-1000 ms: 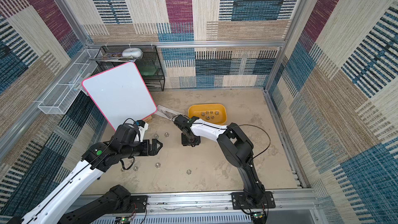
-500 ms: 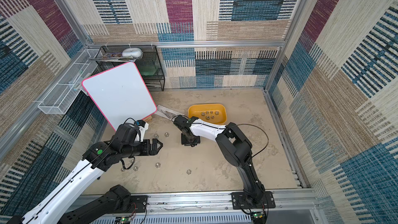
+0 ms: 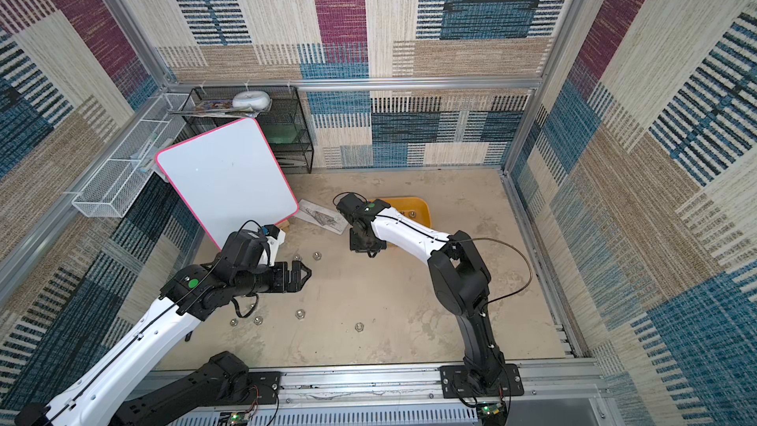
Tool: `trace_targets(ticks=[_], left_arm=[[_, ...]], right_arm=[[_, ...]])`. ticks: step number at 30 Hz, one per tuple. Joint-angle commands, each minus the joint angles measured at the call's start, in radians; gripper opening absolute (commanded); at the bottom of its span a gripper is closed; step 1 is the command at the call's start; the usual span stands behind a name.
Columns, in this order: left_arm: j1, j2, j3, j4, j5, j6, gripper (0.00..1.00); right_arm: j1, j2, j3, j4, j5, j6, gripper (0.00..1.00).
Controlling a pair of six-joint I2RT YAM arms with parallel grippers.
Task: Put the nuts on the desktop into the storage box
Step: Pick up the nut from the center of the board, then place the nut in the storage box.
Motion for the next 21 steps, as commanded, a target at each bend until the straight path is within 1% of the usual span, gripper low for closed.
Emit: trace_targets(ticks=[1,5,11,15,21], left_arm=[[0.002,0.015,0.014,0.012,-0.013,0.022,1.00],[0.001,0.042,0.032,0.016,-0.020,0.032,1.00],[0.001,0.079,0.055,0.028,-0.027,0.044,1.00],[0.002,0.104,0.072,0.028,-0.036,0.057,1.00],[0.004,0.132,0.083,0.033,-0.054,0.067,1.00]], right_arm=[[-0.039,-0.001,0.044,-0.040,0.032,-0.051,0.23],[-0.102,0.046,0.125,-0.041,0.036,-0.095,0.23],[-0.164,0.169,0.271,-0.049,0.020,-0.149,0.23],[-0.184,0.264,0.381,-0.060,0.010,-0.177,0.23],[-0.200,0.376,0.494,-0.073,-0.007,-0.191,0.23]])
